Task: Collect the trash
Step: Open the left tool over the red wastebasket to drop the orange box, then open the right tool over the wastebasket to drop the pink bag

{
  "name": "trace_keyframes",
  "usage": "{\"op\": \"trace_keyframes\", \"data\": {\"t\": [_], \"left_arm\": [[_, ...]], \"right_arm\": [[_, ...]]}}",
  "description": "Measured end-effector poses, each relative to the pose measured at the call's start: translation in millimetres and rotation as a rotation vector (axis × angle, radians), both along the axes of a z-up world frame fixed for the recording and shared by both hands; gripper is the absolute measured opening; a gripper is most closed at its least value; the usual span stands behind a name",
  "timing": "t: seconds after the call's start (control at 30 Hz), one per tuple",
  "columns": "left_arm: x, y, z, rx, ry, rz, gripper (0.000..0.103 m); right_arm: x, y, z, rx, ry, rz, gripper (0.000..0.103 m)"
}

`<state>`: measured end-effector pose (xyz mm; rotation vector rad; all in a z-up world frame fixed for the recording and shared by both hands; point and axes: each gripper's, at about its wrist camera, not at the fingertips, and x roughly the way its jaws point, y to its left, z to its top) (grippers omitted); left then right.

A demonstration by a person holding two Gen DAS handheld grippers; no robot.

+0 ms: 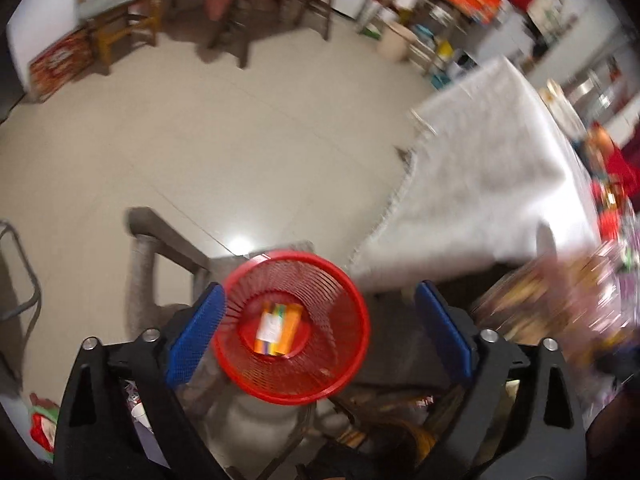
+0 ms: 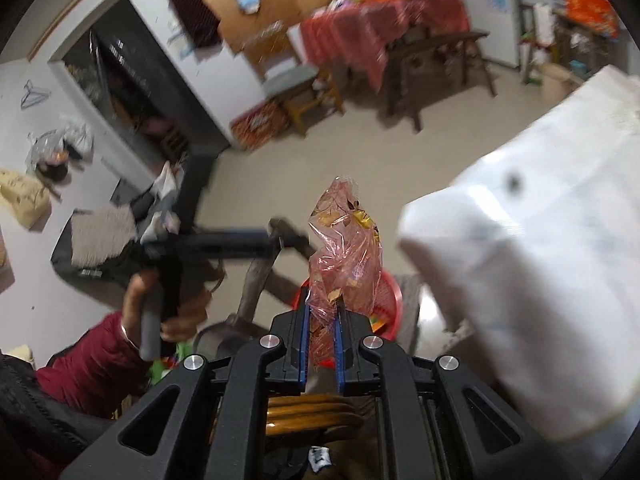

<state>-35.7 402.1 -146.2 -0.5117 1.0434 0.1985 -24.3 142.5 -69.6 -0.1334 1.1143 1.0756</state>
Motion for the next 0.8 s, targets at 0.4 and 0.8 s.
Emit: {"op": "trace_keyframes", "data": {"t": [0.4, 0.8], "left_arm": [[-5.6, 13.9, 31.2, 0.071, -0.049, 0.063, 0.095], [18.5, -88.2, 67.0, 0.178, -0.106, -0.137, 0.096]], "right_arm": [[7.0, 23.5, -19.4, -0.017, 0.055, 0.004, 0.042], [19.6, -75.3, 23.4, 0.061, -0.101, -0.188, 0.058]]}}
